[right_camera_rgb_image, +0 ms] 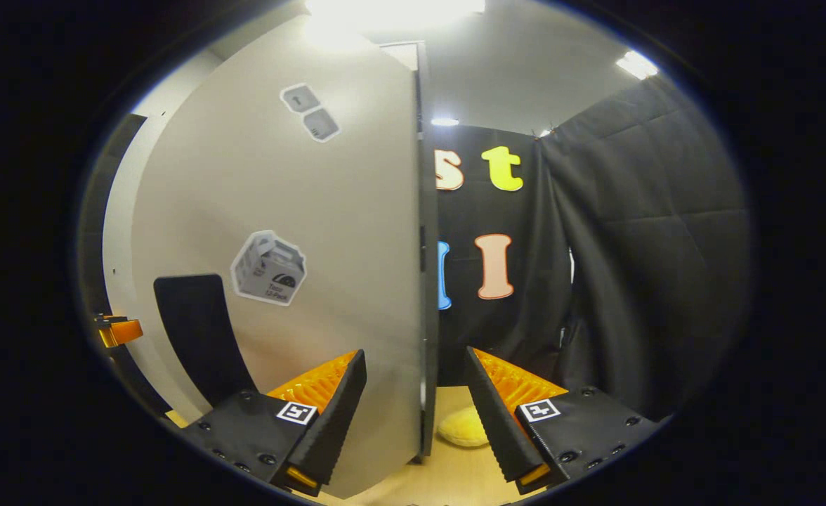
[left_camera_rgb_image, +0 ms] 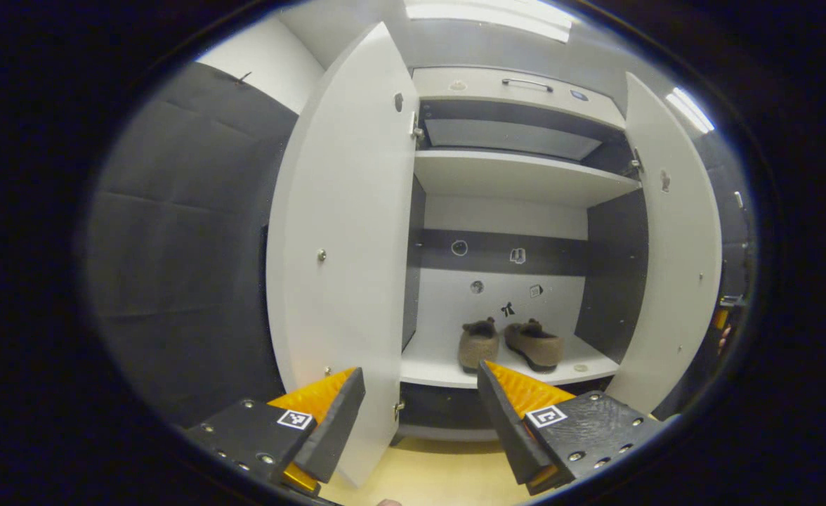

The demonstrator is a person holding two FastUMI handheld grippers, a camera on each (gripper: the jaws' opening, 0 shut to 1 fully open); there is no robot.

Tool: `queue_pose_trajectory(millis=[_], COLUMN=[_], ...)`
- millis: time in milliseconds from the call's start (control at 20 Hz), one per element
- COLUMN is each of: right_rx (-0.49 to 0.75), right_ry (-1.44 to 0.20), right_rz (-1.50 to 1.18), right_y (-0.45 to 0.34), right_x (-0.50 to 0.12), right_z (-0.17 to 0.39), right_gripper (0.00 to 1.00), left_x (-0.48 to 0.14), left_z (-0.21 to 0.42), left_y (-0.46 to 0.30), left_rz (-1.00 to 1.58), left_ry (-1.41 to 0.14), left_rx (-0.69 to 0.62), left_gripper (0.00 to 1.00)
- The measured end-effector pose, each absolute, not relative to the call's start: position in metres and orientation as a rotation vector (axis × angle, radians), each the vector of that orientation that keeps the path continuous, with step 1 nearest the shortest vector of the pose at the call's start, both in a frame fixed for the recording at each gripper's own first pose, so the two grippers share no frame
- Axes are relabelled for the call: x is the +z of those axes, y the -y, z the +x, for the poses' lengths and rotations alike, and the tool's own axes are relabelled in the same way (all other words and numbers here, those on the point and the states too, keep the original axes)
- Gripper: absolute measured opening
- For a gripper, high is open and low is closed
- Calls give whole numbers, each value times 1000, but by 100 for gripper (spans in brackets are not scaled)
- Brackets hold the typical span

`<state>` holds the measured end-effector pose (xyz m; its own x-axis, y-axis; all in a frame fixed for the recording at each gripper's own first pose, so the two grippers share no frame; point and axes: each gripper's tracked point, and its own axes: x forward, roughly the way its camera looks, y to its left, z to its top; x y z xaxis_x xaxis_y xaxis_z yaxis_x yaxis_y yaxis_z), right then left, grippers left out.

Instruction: Grab one shoe with the right hand and put it into the shoe cabinet, grab the other shoe with the left hand and put it into the shoe cabinet; then close the right door with the right hand and the left door with the left hand.

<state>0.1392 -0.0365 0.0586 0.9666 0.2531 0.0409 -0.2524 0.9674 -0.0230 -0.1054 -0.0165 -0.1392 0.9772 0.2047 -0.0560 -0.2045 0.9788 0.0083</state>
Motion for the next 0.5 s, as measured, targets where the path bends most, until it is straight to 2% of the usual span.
queue_pose_trajectory(millis=[50, 100, 150, 250, 300, 350, 450, 500], right_rx=[259, 266, 260, 264, 265, 266, 260, 256], right_ry=[39, 41, 52, 86, 96, 96, 74, 62], right_rz=[-50, -79, -98, -130, -142, -152, -158, -150], right_y=[28, 19, 15, 16, 17, 18, 20, 19], right_x=[57, 56, 57, 63, 63, 63, 59, 58], right_z=[139, 138, 137, 132, 131, 132, 136, 138], right_gripper=[89, 84, 91, 97, 97, 96, 96, 97], left_x=[-138, -135, -132, -127, -123, -118, -112, -109], left_z=[-108, -112, -116, -123, -127, -132, -144, -149], left_y=[12, 9, 8, 7, 6, 6, 2, -2], left_rz=[-1, -3, -8, -17, -20, -22, -28, -36], left_ry=[-60, -56, -51, -45, -40, -31, -16, -12], left_rx=[207, 204, 194, 177, 165, 155, 139, 140], left_gripper=[94, 94, 94, 93, 93, 86, 86, 100])
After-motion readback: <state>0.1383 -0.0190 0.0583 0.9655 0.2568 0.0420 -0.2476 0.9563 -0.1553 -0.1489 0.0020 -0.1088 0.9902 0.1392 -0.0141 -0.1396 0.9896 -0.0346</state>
